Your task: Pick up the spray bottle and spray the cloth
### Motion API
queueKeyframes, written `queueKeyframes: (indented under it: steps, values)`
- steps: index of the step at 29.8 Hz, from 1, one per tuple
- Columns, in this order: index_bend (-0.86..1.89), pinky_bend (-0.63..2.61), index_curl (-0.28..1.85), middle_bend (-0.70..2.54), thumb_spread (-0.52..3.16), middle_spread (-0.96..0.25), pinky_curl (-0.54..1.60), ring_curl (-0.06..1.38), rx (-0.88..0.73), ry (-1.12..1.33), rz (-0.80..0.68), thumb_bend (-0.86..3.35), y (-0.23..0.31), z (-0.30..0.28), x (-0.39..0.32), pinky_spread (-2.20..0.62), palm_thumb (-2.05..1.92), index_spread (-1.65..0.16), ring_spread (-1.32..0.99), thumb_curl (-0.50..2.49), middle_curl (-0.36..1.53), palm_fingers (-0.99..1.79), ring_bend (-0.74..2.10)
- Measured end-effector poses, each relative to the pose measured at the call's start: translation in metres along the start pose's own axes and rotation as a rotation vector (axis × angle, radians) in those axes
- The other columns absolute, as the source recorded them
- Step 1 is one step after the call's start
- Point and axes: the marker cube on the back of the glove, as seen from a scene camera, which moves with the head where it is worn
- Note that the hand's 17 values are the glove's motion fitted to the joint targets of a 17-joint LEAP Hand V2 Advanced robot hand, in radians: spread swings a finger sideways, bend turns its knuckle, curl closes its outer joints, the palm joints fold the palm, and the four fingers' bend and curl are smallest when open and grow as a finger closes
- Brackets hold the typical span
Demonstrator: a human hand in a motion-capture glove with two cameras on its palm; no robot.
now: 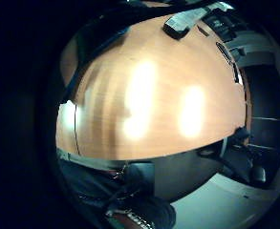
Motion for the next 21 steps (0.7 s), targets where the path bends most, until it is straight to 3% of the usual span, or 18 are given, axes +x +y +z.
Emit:
queueKeyframes:
  steps: [8,21]
  values:
    - [0.24,0.30,0.18,0.20,0.75,-0.03,0.15,0.14,-0.011,-0.009,-0.006,0.13,-0.001,0.000,-0.004,0.20,0.30,-0.36,-0.01,0.09,0.13,0.43,0.29]
    - [0.21,0.26,0.26,0.17,1.00,-0.03,0.21,0.19,0.033,-0.021,0.004,0.07,-0.040,-0.005,-0.012,0.25,0.36,-0.42,0.00,0.15,0.20,0.44,0.27]
